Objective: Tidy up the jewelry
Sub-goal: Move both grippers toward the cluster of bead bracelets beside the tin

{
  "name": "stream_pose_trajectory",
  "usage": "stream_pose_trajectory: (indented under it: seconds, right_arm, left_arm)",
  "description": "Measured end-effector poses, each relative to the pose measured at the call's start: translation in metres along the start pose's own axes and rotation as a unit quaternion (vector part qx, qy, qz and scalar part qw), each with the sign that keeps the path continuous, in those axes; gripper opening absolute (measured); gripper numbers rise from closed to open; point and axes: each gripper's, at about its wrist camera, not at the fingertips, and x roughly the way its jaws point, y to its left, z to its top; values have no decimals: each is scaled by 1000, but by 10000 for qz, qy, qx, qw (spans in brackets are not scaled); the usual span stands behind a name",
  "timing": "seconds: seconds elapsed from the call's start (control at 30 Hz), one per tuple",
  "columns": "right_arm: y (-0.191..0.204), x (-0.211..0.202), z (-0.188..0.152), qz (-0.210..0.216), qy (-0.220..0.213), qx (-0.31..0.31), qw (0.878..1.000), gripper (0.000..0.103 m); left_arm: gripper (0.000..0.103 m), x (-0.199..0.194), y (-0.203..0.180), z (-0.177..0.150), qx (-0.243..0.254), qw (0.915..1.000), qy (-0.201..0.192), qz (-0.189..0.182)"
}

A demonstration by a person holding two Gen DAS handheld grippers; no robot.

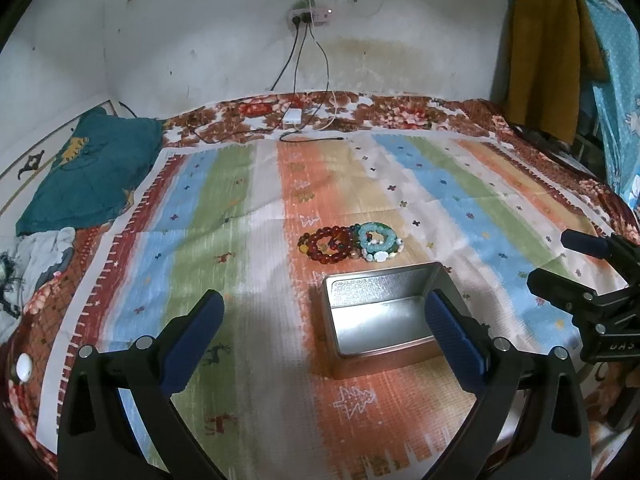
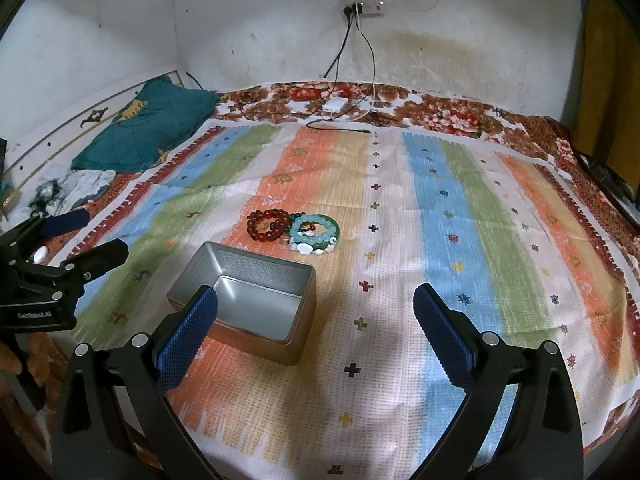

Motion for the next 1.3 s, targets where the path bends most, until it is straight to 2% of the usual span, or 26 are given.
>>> stream_pose_trajectory:
  seconds: [0.5,0.67,1.3]
  right_arm:
    - [1,16,15,6,142,-69,9999,99]
    - [3,22,24,-168,90,-325,9993,99]
    - [-22,72,52,75,584,301,9978,99]
  left_arm:
    - [98,16,4,10,-79,9999,139,51]
    - [98,27,4,20,26,9998,162,141]
    - [98,77,17,47,-175,9983,555,107]
